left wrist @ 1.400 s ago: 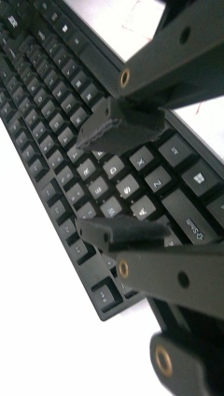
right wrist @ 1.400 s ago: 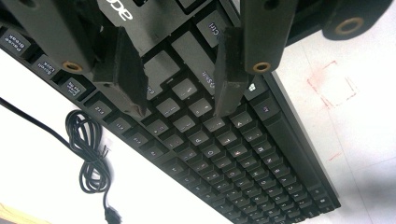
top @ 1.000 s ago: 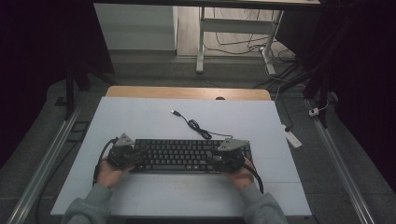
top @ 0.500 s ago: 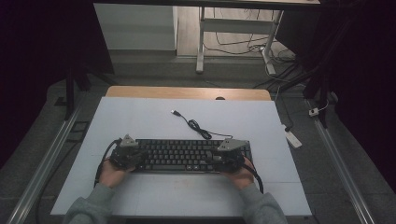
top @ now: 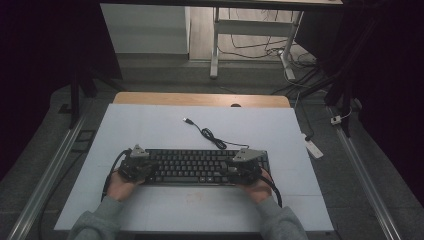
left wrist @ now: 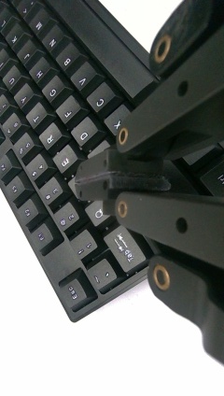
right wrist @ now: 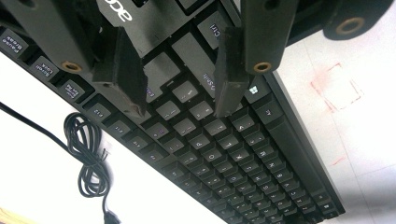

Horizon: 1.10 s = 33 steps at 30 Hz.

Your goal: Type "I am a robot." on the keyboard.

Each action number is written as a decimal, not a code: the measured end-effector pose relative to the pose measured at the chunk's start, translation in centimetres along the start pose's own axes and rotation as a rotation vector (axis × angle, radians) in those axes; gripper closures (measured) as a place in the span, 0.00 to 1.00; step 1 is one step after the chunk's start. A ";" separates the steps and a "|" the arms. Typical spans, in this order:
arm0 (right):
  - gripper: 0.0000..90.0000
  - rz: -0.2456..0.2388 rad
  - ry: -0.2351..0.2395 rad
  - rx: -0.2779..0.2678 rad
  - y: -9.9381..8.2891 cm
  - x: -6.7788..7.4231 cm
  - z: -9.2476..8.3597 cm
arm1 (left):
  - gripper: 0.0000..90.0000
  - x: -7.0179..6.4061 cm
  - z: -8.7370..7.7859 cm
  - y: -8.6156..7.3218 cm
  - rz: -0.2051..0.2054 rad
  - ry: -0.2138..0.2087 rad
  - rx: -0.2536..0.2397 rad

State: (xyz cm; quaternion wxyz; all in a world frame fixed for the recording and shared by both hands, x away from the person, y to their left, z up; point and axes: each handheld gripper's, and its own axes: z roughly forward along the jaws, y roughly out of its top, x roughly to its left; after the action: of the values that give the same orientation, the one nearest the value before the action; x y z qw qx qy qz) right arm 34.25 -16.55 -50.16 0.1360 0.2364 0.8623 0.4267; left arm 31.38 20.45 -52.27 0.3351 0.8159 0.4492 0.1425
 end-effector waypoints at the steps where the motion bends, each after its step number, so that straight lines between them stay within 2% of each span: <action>1: 0.61 0.000 0.000 0.000 0.0 0.0 0.0 | 0.98 0.0 0.0 0.0 0.001 0.000 0.004; 7: 0.61 -0.002 0.000 -0.001 0.0 0.0 0.0 | 0.98 -0.2 0.2 -0.1 0.011 0.017 0.008; 13: 0.61 -0.002 -0.002 -0.003 0.0 0.0 -0.1 | 0.97 -0.3 -1.2 0.2 -0.004 -0.017 -0.078; 15: 0.61 -0.002 -0.002 -0.003 0.0 0.0 -0.1 | 0.90 -0.4 -1.8 0.3 -0.006 -0.031 -0.102; 17: 0.61 -0.001 0.001 -0.004 0.0 0.0 0.0 | 0.79 -0.5 -2.2 0.4 -0.009 -0.040 -0.125; 20: 0.61 -0.001 0.001 -0.004 0.0 0.0 0.0 | 0.63 -0.5 -2.5 0.4 -0.017 -0.052 -0.136; 22: 0.61 -0.001 0.001 -0.004 0.0 0.0 0.0 | 0.56 -0.5 -2.6 0.5 -0.024 -0.065 -0.135; 26: 0.61 0.000 0.003 -0.005 0.0 0.1 0.0 | 0.48 -0.4 -2.8 0.4 -0.034 -0.082 -0.138; 33: 0.61 -0.002 0.003 -0.010 0.1 0.1 0.0 | 0.41 -0.2 -2.8 0.5 -0.050 -0.099 -0.137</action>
State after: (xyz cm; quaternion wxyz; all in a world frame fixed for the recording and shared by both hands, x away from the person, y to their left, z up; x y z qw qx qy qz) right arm 34.23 -16.46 -50.08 0.1361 0.2342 0.8606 0.4313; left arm 30.02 21.27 -49.85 0.4155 0.7856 0.4414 0.1241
